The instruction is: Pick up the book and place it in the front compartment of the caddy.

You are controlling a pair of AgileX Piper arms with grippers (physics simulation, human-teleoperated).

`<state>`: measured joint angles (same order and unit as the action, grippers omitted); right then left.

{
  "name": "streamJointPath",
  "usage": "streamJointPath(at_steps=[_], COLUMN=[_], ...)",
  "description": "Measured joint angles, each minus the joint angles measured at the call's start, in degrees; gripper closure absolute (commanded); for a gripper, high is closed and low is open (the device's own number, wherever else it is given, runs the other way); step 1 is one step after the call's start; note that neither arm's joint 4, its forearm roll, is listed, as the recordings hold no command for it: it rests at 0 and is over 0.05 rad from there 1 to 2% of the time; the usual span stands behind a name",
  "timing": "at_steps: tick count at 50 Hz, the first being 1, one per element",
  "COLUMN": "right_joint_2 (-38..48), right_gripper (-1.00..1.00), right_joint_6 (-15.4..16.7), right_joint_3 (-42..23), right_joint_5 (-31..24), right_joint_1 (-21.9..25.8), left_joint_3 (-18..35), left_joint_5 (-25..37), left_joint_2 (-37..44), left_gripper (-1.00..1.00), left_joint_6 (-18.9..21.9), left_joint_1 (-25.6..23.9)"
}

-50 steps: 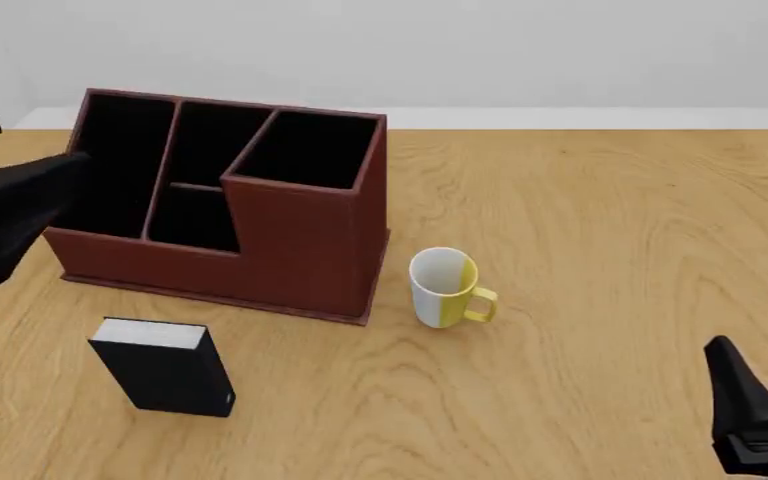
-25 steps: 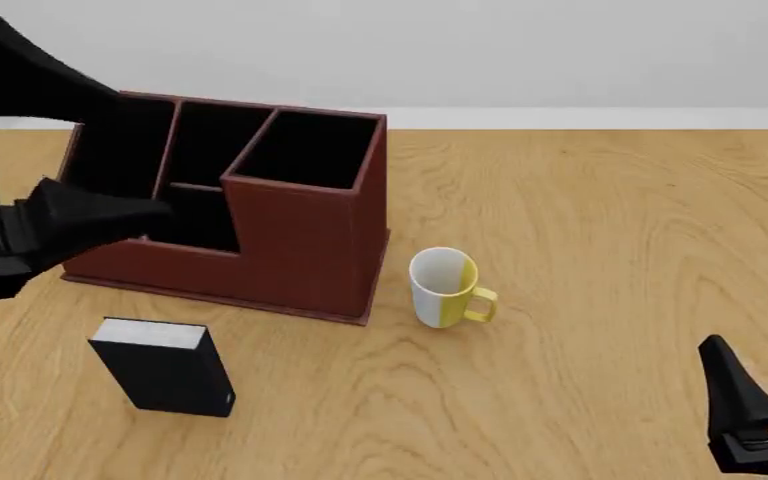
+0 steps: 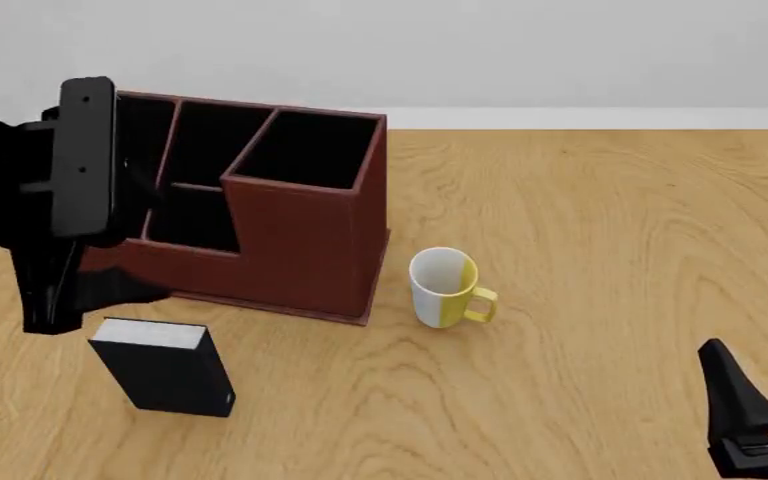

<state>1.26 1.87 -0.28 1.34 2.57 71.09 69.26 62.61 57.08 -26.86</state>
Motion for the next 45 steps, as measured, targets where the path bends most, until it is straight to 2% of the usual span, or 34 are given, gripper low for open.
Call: streamJointPath(at_steps=[31, 37, 45], right_joint_2=[-1.14, -1.15, -1.12], right_gripper=[-1.0, -1.0, -1.0], right_joint_6=[0.44, 0.54, 0.7], right_joint_3=[0.15, 0.16, 0.18], right_joint_5=[-1.06, -1.11, -1.13], right_joint_1=[-0.18, -0.26, -0.36], left_joint_3=[-8.03, -9.05, -10.74], left_joint_5=[0.42, -0.48, -2.25], left_joint_2=[-1.99, -2.41, -2.39], left_gripper=[-1.0, -1.0, -1.0], left_joint_6=[21.77, 24.19, 25.22], left_joint_1=[12.19, 12.27, 10.98])
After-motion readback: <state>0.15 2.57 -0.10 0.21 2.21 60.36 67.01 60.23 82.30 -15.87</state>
